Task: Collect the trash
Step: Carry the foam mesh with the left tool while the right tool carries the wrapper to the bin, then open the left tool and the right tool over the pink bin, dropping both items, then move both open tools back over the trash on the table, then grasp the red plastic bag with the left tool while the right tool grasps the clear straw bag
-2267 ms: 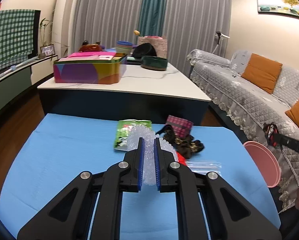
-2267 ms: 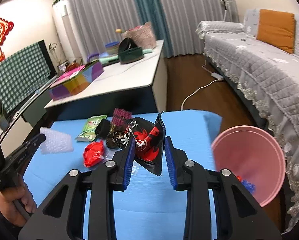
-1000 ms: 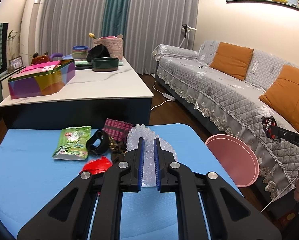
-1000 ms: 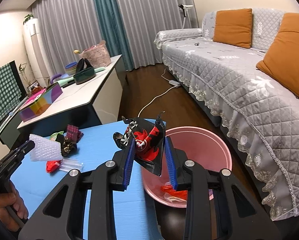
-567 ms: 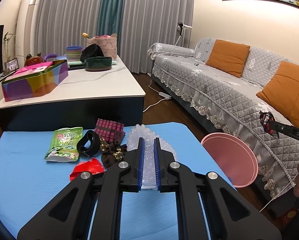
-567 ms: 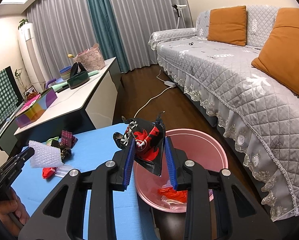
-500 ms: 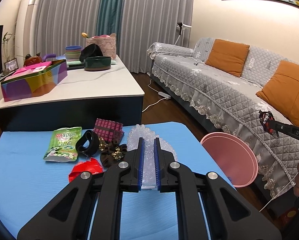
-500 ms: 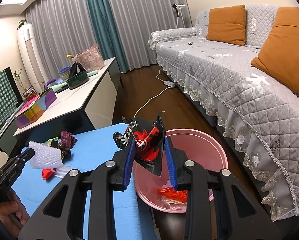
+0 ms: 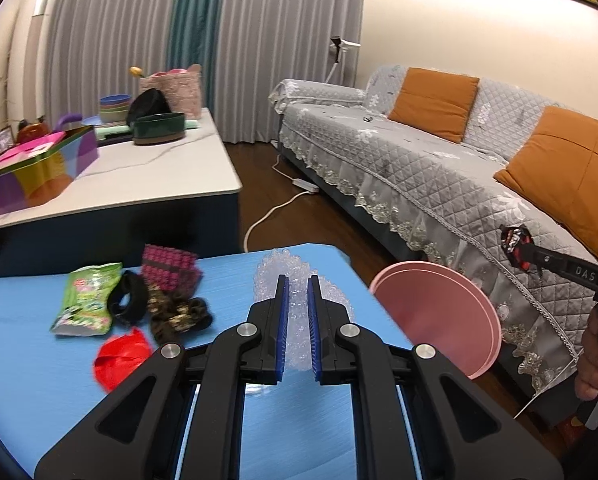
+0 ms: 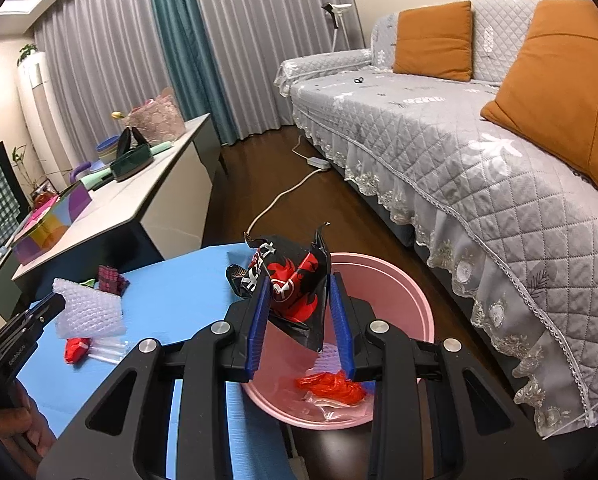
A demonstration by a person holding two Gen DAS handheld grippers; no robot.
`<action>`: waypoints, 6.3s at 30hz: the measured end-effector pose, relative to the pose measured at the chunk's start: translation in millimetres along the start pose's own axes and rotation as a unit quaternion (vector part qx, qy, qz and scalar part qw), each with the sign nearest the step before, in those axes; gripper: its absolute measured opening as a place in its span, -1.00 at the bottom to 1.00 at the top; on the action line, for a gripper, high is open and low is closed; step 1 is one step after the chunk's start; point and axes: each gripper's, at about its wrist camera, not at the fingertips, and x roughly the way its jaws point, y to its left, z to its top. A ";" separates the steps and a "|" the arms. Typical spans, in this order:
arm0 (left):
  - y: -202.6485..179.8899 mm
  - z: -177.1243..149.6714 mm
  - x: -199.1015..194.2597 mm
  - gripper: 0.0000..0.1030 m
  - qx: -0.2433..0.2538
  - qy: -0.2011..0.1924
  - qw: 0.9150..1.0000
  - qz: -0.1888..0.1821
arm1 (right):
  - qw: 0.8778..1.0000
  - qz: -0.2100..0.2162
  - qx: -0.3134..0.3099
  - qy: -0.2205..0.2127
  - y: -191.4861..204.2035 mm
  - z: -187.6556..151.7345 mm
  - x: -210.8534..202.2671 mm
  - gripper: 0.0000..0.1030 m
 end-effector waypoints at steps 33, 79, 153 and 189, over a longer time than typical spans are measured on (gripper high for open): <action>-120.8 27.4 109.4 -0.11 0.090 0.043 0.985 -0.140 | 0.995 -0.076 0.056 0.039 -50.0 -4.3 44.3 0.05; 94.6 -24.3 -90.7 -0.32 -0.035 -0.009 0.998 0.060 | 0.997 0.058 -0.056 -0.013 120.4 2.8 -25.3 -0.14; 199.1 -57.3 -25.0 -0.32 -0.174 0.050 0.976 0.125 | 0.960 0.163 -0.163 0.157 237.3 -80.4 130.4 0.07; 152.5 -66.8 52.4 0.62 -0.154 0.154 0.967 0.130 | 0.958 0.152 -0.195 0.148 188.9 -83.5 110.0 -0.84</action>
